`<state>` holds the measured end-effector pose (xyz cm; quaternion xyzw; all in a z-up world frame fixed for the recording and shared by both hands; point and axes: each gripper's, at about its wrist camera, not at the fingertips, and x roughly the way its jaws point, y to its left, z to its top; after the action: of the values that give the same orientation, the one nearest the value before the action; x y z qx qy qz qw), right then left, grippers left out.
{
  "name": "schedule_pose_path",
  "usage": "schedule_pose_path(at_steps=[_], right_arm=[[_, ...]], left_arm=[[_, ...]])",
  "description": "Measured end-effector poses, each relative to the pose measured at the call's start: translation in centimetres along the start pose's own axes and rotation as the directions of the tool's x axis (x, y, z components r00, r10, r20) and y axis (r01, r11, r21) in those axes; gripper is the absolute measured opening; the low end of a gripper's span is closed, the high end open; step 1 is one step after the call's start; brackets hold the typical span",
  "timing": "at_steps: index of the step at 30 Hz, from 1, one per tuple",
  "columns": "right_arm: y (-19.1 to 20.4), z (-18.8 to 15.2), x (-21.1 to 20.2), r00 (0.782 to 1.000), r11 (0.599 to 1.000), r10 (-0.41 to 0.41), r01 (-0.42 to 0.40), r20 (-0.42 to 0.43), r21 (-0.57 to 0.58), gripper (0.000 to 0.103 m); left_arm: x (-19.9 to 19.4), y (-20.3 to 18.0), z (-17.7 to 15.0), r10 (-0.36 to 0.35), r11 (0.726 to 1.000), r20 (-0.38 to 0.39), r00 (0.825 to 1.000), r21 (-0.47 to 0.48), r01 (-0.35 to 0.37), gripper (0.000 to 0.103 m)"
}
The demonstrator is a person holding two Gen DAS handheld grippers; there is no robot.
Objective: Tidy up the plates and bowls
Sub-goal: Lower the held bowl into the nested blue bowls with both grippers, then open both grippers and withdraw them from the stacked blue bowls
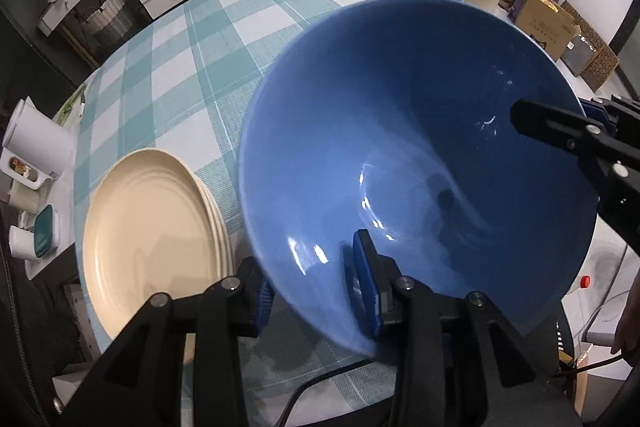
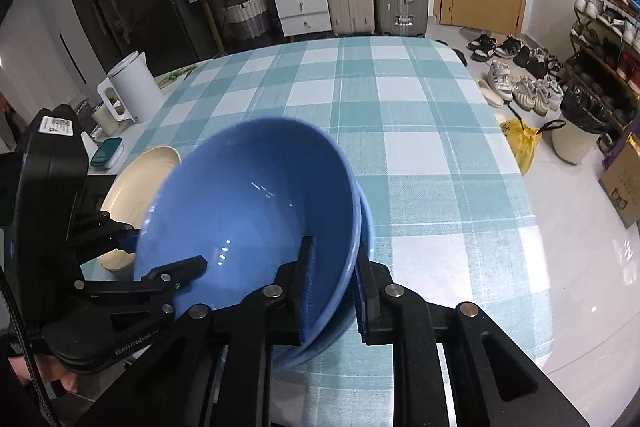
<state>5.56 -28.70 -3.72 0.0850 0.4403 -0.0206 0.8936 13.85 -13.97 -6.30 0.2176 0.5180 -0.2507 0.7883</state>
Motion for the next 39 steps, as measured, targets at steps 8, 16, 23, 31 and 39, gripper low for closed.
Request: schedule_pose_path(at_steps=[8, 16, 23, 31, 39], right_arm=[[-0.6, -0.4, -1.6, 0.996, 0.998, 0.040, -0.044, 0.077, 0.045, 0.019], [-1.8, -1.1, -4.2, 0.969, 0.979, 0.127, -0.157, 0.213, 0.133, 0.023], [-1.7, -1.6, -6.8, 0.932, 0.965, 0.172, -0.224, 0.318, 0.136, 0.031], [-0.5, -4.5, -8.5, 0.912, 0.961, 0.168, -0.236, 0.374, 0.146, 0.053], [1.6, -8.3, -10.4, 0.866, 0.974, 0.145, -0.210, 0.478, 0.085, 0.083]], left_arm=[[-0.1, 0.9, -0.6, -0.063, 0.994, 0.029, 0.998, -0.082, 0.065, 0.041], [0.4, 1.3, -0.6, -0.069, 0.991, 0.039, 0.997, -0.109, 0.073, 0.044], [0.9, 1.8, -0.6, -0.078, 0.982, 0.055, 0.995, -0.168, 0.086, 0.049], [-2.8, 1.6, -2.8, -0.087, 0.958, 0.218, 0.972, -0.248, 0.142, 0.050], [-6.7, 0.1, -7.1, 0.037, 0.958, 0.350, 0.936, -0.280, 0.067, 0.086]])
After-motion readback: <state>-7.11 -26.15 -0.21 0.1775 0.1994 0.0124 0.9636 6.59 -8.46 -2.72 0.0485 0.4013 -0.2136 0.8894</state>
